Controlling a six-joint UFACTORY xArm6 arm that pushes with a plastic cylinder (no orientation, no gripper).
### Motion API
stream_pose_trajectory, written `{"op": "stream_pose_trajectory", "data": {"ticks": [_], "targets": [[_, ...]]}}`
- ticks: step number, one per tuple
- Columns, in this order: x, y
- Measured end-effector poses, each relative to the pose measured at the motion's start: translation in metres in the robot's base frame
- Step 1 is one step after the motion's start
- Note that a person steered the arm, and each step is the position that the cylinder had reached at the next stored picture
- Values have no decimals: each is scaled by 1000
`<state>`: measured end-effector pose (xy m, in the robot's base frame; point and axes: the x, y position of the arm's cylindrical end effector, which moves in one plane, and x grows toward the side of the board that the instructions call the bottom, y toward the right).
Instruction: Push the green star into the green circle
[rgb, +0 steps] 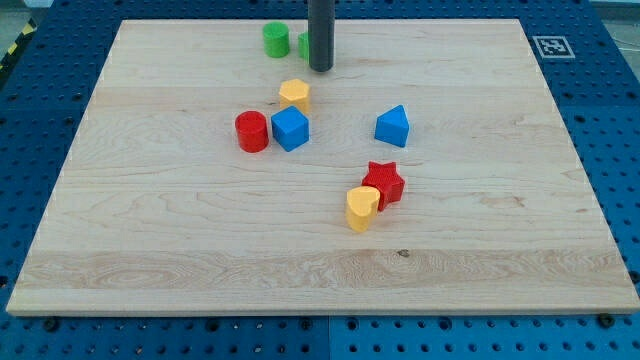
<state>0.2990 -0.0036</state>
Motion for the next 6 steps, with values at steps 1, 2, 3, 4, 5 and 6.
{"op": "stream_pose_trajectory", "data": {"ticks": [1, 2, 3, 4, 5, 6], "targets": [[21, 9], [-3, 24], [-19, 24], [-19, 7], [-19, -4], [-15, -4]]}}
